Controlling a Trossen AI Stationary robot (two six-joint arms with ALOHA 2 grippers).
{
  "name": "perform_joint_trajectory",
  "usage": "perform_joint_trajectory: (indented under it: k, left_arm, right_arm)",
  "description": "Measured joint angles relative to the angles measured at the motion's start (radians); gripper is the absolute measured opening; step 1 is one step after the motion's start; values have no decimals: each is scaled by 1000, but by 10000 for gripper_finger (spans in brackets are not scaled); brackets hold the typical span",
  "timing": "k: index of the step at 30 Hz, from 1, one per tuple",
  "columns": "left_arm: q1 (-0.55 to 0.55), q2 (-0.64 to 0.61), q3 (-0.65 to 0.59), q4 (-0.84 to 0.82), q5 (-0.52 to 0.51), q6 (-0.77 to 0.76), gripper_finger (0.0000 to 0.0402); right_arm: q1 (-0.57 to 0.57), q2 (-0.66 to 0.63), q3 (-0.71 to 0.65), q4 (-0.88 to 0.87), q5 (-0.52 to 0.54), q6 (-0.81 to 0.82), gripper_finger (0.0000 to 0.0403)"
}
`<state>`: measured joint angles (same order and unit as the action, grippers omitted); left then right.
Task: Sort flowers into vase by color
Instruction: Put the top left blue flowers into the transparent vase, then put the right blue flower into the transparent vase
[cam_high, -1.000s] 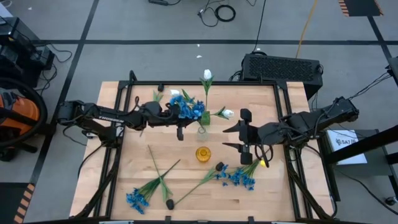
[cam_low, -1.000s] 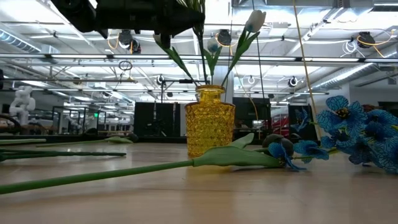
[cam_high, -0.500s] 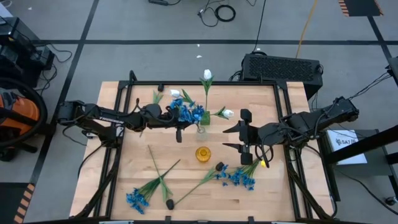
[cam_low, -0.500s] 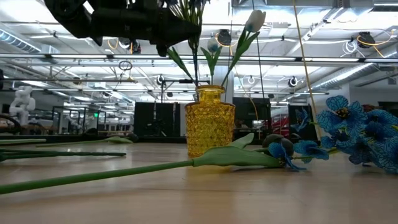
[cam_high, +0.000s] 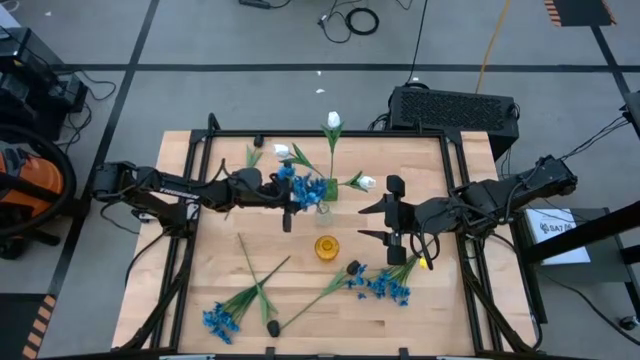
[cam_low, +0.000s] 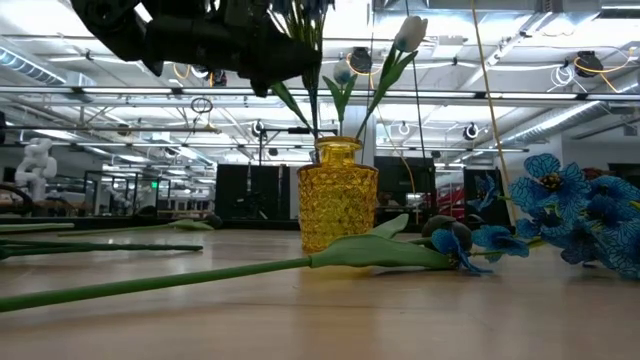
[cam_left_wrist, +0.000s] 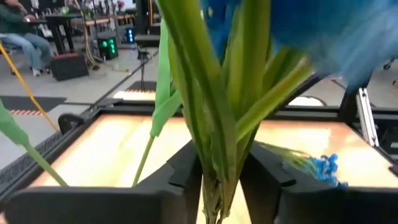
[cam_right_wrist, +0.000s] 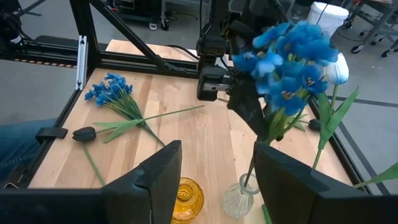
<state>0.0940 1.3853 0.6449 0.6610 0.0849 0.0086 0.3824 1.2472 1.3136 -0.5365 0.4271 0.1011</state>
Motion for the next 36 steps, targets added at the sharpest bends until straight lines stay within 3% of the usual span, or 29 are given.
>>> perform_joint_trajectory:
  k: [13,21,26,36]
  left_arm:
    - [4,0,0,-207,-6,32,149]
    - [4,-5,0,-278,-6,26,215]
    - [4,-70,0,-449,-7,25,243]
    - [-17,-256,0,-832,-7,-83,247]
  right_arm:
    - [0,0,0,-18,0,11,192]
    - [0,0,0,-18,0,11,192]
    - [0,0,0,-20,-1,11,192]
    - [0,0,0,-21,-1,11,192]
